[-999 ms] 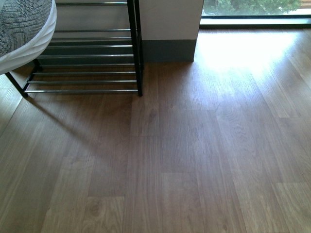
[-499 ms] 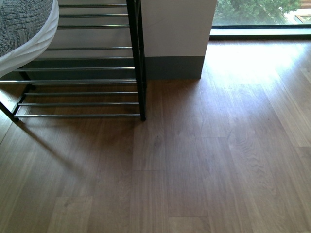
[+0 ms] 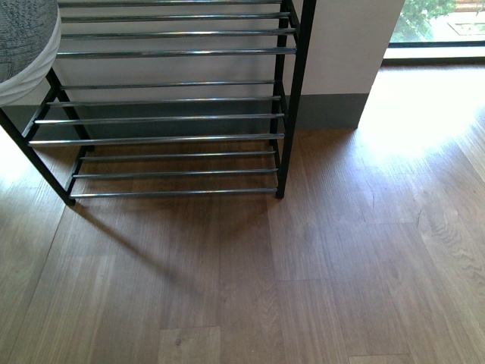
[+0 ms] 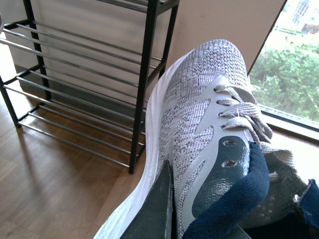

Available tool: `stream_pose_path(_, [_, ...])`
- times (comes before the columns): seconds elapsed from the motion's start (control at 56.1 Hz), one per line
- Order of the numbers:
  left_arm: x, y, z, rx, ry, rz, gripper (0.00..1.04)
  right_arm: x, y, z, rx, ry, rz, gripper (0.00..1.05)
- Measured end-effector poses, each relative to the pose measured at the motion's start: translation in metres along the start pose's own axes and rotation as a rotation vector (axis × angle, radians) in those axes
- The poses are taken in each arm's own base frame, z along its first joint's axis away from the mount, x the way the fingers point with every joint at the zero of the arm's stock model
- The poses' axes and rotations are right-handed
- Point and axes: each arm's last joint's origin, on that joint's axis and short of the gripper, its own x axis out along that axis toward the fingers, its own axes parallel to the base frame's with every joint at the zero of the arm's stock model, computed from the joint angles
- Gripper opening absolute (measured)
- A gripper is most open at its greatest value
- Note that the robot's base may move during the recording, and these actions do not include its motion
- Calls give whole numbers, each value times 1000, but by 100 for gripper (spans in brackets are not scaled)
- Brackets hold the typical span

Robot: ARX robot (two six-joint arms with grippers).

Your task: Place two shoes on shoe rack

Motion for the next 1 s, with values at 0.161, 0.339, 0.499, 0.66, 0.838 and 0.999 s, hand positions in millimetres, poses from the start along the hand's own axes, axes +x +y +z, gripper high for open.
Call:
stream_pose_path(0.161, [0, 0, 0, -1, -3, -3, 2, 0, 0, 0, 0, 1, -4, 1])
stream_pose_path(0.339, [-1, -1, 1, 0, -8, -21, 2, 0, -1, 0, 0, 7, -27, 1])
stream_pose_path(0.499, [-1, -1, 0, 0, -4, -9, 2, 0, 0, 0, 0, 3, -10, 1])
stream_pose_path(0.66, [0, 0, 0, 0, -3, -5, 2, 0, 0, 0, 0, 4, -14, 1])
stream_pose_path(0.838, [0, 0, 0, 0, 0, -2, 2, 0, 0, 0, 0, 1, -1, 1])
stream_pose_path(0.999, [0, 0, 0, 0, 0, 2, 2, 0, 0, 0, 0, 0, 0, 1])
